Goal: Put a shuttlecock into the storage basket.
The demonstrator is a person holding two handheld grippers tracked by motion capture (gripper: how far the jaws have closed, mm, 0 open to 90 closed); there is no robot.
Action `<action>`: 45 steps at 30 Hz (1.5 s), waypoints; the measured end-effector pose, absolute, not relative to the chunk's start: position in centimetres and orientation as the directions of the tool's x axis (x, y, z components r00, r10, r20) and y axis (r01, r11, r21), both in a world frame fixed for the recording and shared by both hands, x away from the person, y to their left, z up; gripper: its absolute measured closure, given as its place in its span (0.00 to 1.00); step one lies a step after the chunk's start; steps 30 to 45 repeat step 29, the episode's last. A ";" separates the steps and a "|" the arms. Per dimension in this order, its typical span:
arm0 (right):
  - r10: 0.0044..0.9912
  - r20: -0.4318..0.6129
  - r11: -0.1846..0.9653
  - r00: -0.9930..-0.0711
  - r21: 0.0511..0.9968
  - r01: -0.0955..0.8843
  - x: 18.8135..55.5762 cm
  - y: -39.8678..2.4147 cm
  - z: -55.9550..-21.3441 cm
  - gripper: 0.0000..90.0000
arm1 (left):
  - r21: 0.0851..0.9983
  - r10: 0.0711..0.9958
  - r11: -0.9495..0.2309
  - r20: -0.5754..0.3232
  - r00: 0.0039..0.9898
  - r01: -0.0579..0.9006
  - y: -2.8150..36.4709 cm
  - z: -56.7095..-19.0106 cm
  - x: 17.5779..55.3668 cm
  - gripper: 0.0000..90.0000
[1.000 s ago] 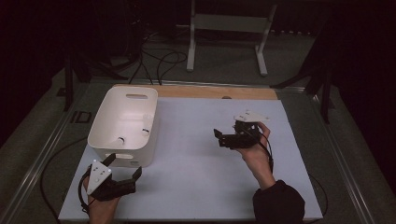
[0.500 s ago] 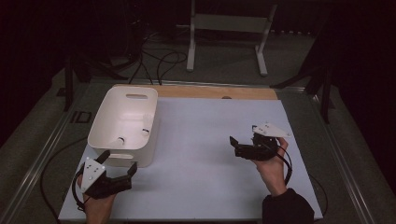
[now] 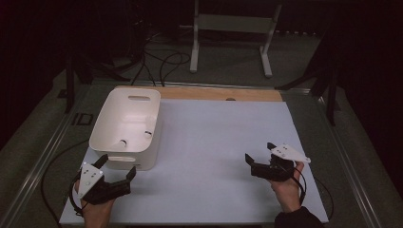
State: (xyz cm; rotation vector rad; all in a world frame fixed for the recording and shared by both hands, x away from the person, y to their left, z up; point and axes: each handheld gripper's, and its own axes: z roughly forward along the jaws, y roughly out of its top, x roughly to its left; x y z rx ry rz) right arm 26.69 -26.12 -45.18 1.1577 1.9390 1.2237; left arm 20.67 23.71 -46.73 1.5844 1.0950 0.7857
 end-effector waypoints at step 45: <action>0.890 0.043 0.085 -0.455 0.963 0.256 24.1 -27.5 -47.5 0.08 | 0.966 0.915 -0.118 0.016 0.404 0.229 23.2 -47.4 20.8 0.00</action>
